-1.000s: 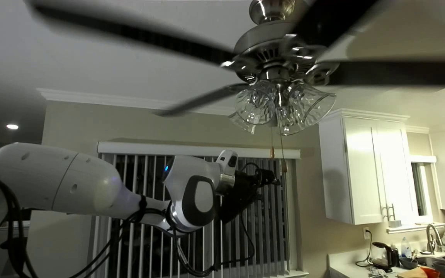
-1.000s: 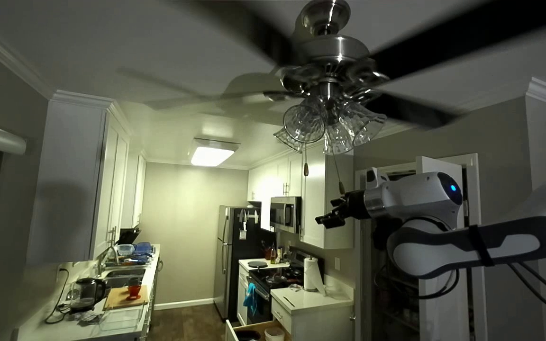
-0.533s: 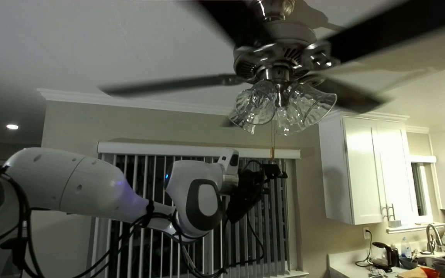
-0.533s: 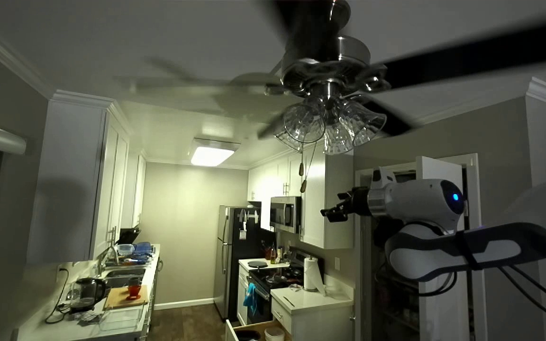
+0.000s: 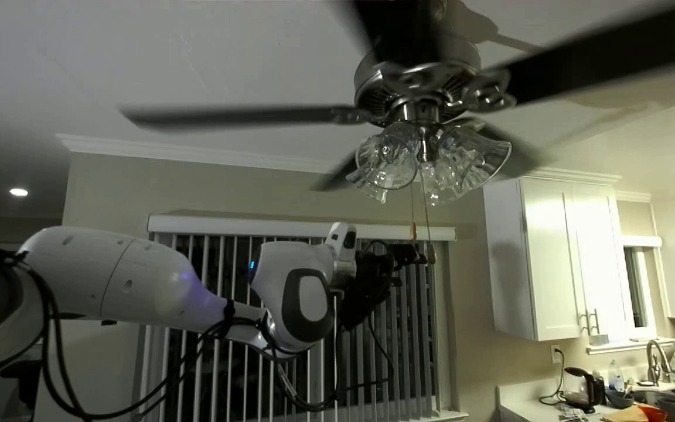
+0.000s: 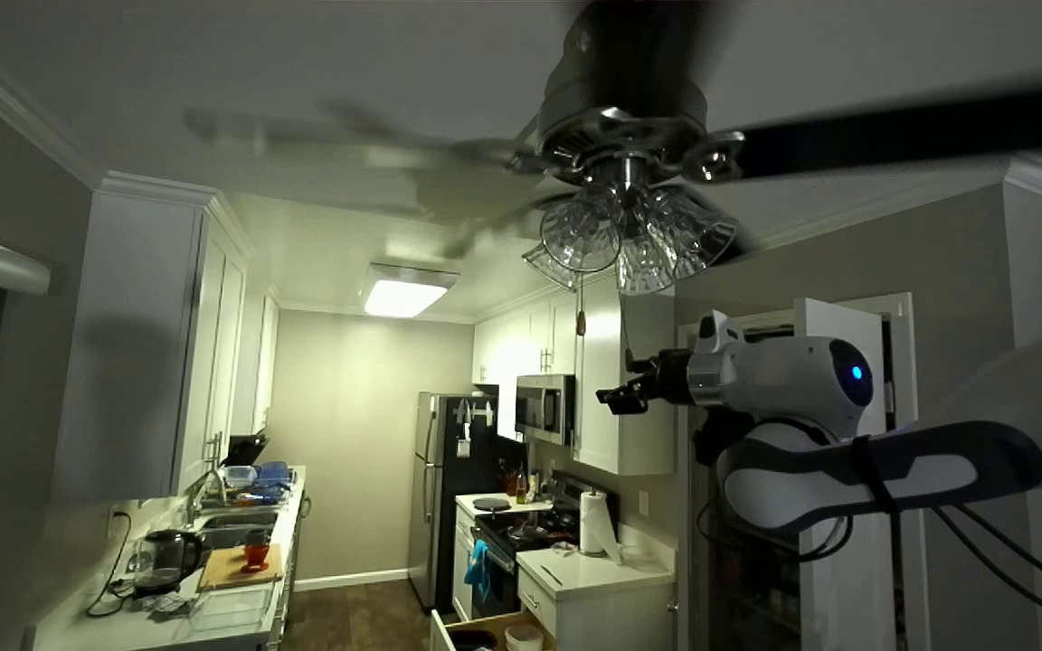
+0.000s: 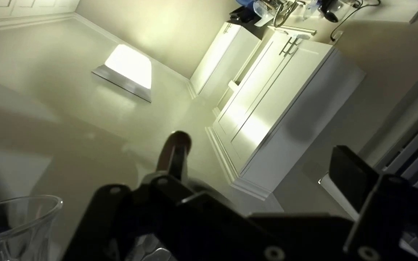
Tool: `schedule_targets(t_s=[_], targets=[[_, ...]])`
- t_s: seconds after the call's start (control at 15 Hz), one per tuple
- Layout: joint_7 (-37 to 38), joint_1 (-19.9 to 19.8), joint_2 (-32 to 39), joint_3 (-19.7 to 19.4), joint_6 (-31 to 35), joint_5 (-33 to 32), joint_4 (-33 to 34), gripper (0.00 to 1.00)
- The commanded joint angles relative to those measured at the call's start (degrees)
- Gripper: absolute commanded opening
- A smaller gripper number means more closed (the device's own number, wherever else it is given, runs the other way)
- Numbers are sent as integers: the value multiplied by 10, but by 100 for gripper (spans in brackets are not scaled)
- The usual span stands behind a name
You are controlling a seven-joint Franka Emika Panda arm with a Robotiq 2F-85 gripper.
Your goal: Switch the chandelier on by pulling the string switch down
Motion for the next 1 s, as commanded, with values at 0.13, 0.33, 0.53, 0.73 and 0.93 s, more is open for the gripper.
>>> schedule_targets(t_s=[0.13,0.33,0.53,0.73,0.93], targets=[[3,-71,3,58,20,25,36,100],[3,-102,5,86,25,28,48,100],[5,-127,5,111,28,34,56,100],[4,-153,0,132,33,39,57,72],[3,-174,-3,149,42,45,59,56]])
